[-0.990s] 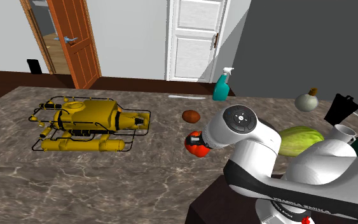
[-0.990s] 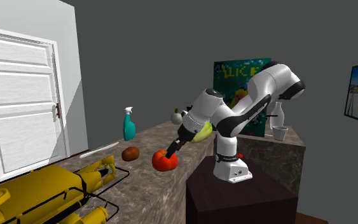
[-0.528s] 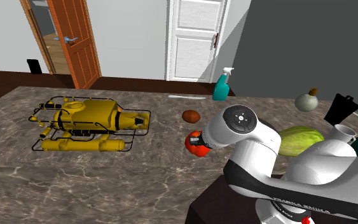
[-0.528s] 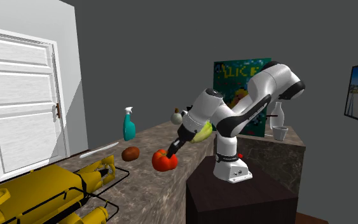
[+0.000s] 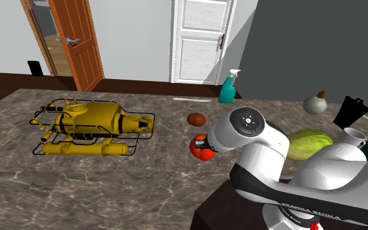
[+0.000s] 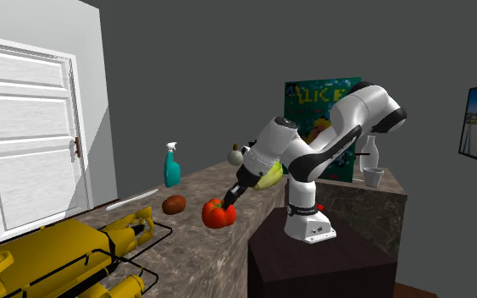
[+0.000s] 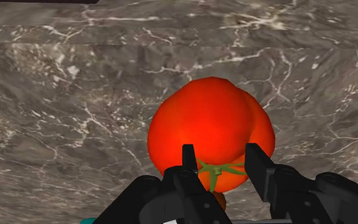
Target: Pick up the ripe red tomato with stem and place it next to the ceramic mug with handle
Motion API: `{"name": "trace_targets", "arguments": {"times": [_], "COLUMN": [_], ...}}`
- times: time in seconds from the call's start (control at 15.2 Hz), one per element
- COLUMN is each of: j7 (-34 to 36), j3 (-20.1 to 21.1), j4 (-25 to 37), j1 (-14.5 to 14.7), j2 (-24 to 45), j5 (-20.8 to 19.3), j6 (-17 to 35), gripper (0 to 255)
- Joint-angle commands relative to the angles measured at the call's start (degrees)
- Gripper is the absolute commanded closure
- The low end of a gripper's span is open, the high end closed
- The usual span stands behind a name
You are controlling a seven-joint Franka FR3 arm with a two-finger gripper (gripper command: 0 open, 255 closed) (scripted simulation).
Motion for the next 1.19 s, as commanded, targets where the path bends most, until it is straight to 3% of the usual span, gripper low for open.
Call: {"name": "trace_targets", "arguments": {"times": [0.0,0.4,0.46,0.53,0.73,0.86,0.92,0.99,1.06,1.12], "j7": [-0.33,-2.60,-2.17,-2.17,5.98,9.58,9.24,7.51,4.96,2.93], "j3": [-0.55,-4.87,-4.09,-4.08,15.41,35.64,45.71,53.11,57.74,60.72], "j4": [0.01,2.35,2.02,2.02,25.52,41.63,49.82,58.09,66.51,73.92], "j1": [0.16,1.05,0.88,0.88,-25.29,-48.61,-60.56,-70.42,-78.12,-83.97], "j2": [-0.16,-3.47,-2.87,-2.87,10.77,15.21,13.12,8.21,1.64,-4.06], "j5": [-0.08,-1.59,-1.32,-1.32,-13.72,-19.65,-20.41,-19.92,-18.92,-18.57], "j6": [-0.78,-6.33,-5.36,-5.36,-24.34,-38.45,-45.70,-52.96,-60.27,-66.64], "gripper": [255,255,255,0,0,0,0,0,0,0]}}
